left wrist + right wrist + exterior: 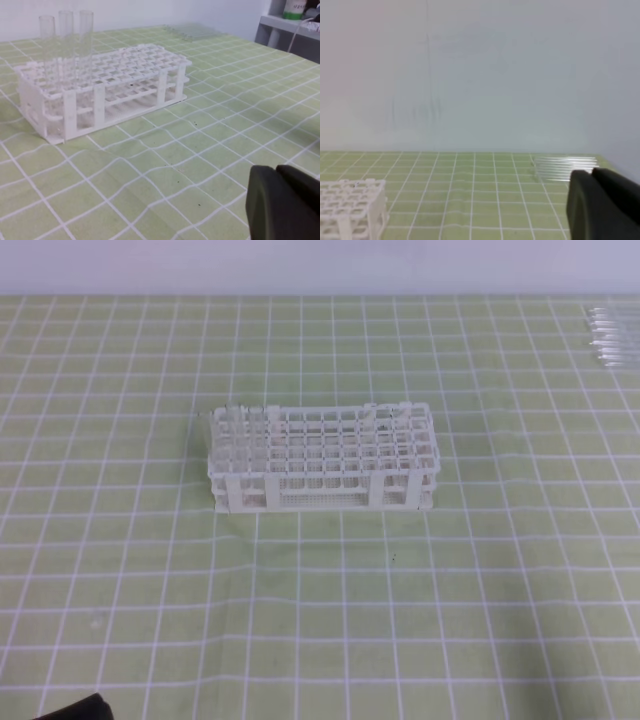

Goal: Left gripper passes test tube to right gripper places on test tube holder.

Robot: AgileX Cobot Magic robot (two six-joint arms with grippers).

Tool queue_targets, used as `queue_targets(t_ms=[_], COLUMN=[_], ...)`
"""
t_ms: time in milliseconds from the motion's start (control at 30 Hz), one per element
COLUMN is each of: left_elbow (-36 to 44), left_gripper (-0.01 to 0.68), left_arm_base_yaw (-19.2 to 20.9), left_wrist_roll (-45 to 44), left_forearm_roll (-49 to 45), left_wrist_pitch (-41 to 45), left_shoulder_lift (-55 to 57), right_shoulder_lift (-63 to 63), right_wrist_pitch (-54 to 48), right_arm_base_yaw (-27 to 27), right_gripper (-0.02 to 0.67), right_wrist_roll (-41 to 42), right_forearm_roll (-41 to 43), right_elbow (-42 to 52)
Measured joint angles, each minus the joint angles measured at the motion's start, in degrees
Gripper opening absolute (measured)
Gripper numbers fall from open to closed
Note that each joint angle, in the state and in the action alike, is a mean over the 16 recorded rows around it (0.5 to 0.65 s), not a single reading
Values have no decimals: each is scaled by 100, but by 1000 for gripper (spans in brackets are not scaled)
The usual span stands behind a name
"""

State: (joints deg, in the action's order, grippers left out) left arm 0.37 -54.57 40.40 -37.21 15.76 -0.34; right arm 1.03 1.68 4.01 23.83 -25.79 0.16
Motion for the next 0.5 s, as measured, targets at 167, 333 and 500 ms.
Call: queue_targets(t_ms=[167,333,500], left_elbow=[7,0,0], left_gripper=[-2,-2,-2], left_arm_base_yaw=[0,0,0], left_wrist_roll=[0,0,0], left_forearm_roll=[-1,0,0], left_wrist_pitch=[-4,0,0], left_shoulder_lift=[0,-2,0], right_shoulder_lift=[0,0,-3], right_wrist_pitch=[-320,-795,-1282], right_arm_base_yaw=[0,0,0], right_gripper=[-16,-16,-16], right_wrist_roll=[-860,-1719,-2143], right_forearm_roll=[775,1552,1904], right_elbow=[0,0,0])
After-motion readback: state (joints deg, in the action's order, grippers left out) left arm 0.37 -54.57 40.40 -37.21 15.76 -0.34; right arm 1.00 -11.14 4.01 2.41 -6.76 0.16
